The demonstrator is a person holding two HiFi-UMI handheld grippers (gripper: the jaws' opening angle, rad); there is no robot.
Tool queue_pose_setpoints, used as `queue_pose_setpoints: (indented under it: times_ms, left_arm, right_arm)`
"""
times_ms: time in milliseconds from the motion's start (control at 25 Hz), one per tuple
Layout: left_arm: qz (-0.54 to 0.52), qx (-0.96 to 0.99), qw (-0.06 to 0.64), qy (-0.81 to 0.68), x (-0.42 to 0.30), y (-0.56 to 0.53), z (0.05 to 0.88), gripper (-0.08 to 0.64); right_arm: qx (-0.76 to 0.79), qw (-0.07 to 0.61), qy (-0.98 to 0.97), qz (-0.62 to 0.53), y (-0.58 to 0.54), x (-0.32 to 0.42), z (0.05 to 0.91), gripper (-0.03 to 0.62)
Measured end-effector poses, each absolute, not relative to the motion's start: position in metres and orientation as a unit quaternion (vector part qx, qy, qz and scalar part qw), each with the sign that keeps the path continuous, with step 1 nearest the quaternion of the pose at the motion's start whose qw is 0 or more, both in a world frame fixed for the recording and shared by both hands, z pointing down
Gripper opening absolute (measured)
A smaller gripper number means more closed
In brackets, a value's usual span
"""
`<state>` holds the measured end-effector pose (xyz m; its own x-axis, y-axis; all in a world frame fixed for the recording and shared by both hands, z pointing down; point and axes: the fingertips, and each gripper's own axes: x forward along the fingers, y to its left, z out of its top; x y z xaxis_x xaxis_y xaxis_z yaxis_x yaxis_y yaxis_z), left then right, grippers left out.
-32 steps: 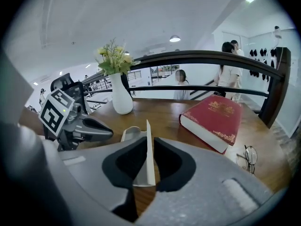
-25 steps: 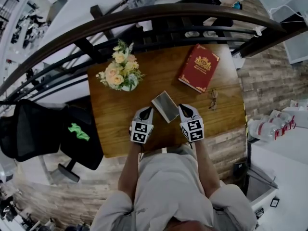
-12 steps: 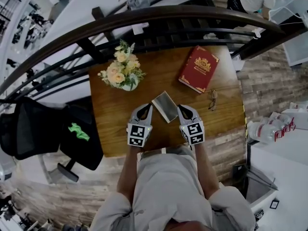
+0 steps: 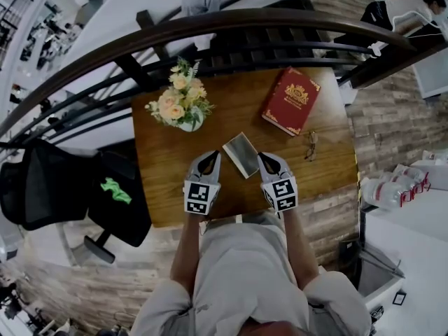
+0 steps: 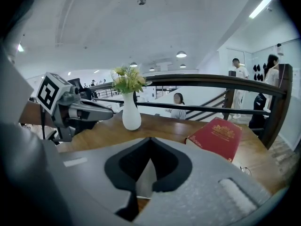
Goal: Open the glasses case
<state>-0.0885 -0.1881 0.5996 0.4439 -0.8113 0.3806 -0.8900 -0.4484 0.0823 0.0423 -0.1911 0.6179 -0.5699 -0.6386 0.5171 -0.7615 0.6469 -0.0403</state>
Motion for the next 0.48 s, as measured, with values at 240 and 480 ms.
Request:
queue_pose_setpoints:
  times_ms: [240,480]
  left_arm:
    - [0.143,0.839,0.135,-0.507,-0.0881,-0.1888,0.5994,0.02]
    - [0.14,0.84,0.132,-0.508,-0.091,-0.1913,0.5956,0.02]
  right_arm:
    - [0.399,0.237,-0.876,0.128,-0.1921,0.0421,0.6171,0.003]
    - [0.398,0.236,-0.878,0.124,-0.1948,0.0378,0.6136,0.003]
